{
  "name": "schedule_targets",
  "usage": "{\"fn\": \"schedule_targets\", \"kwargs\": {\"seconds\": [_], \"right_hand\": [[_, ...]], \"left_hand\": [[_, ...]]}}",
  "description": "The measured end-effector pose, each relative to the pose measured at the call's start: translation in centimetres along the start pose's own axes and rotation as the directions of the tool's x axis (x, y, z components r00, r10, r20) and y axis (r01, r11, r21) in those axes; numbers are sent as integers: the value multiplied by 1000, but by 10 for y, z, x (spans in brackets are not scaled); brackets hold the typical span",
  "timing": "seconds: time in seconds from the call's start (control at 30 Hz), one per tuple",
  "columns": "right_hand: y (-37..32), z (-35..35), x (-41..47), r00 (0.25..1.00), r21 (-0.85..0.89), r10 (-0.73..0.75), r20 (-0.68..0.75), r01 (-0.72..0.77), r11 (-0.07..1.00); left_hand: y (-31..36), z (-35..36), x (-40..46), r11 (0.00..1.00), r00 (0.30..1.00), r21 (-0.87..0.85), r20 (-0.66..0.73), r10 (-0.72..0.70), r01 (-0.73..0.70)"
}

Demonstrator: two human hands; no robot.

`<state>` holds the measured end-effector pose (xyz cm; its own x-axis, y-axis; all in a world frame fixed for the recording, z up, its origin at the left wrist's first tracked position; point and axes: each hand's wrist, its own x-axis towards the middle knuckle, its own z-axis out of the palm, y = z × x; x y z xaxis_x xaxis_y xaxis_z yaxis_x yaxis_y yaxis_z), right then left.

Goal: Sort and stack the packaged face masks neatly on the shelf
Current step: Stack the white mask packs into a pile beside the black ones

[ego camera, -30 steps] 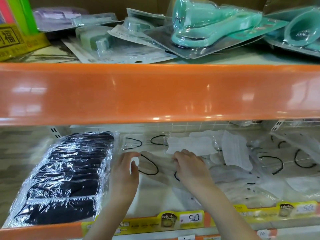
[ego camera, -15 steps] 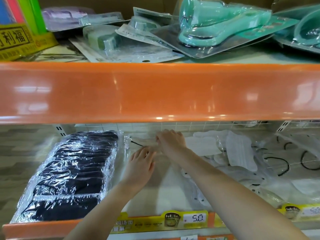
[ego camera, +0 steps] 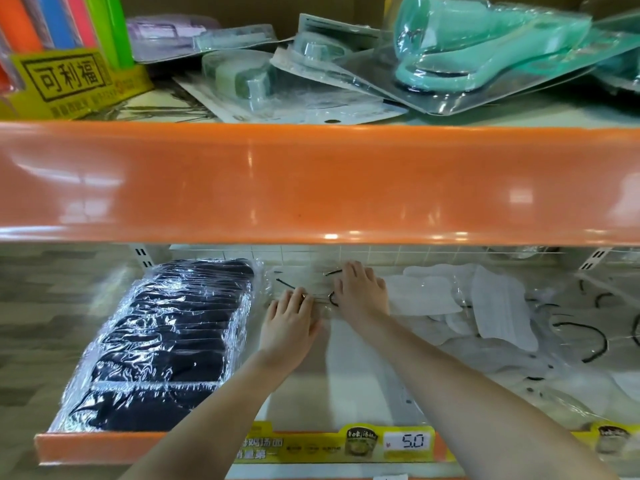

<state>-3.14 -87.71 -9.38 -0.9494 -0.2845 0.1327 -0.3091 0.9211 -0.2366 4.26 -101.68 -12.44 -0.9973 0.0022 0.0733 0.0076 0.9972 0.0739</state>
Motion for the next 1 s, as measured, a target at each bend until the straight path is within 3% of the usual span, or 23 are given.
{"fn": "schedule_targets", "kwargs": {"seconds": [0.13,0.27,0.47,0.7,1.0], "right_hand": [[14,4,-8,992,4,101,73,-102,995],[29,3,-15,992,1,121,40,-121,993],[37,-4,-18,977,-163,209,45,-199,966],[16,4,-20,978,-14,-169,121,172,985],[12,11,-26,983,-13,-158,95,160,987]], "left_hand": [[9,-1,0,999,1000,-41,6,-27,27],[12,-2,2,997,995,-15,59,-81,82],[16,4,10,994,994,20,35,-107,106],[25,1,14,985,982,0,78,-171,172],[27,-14,20,987,987,-13,22,-158,158]]}}
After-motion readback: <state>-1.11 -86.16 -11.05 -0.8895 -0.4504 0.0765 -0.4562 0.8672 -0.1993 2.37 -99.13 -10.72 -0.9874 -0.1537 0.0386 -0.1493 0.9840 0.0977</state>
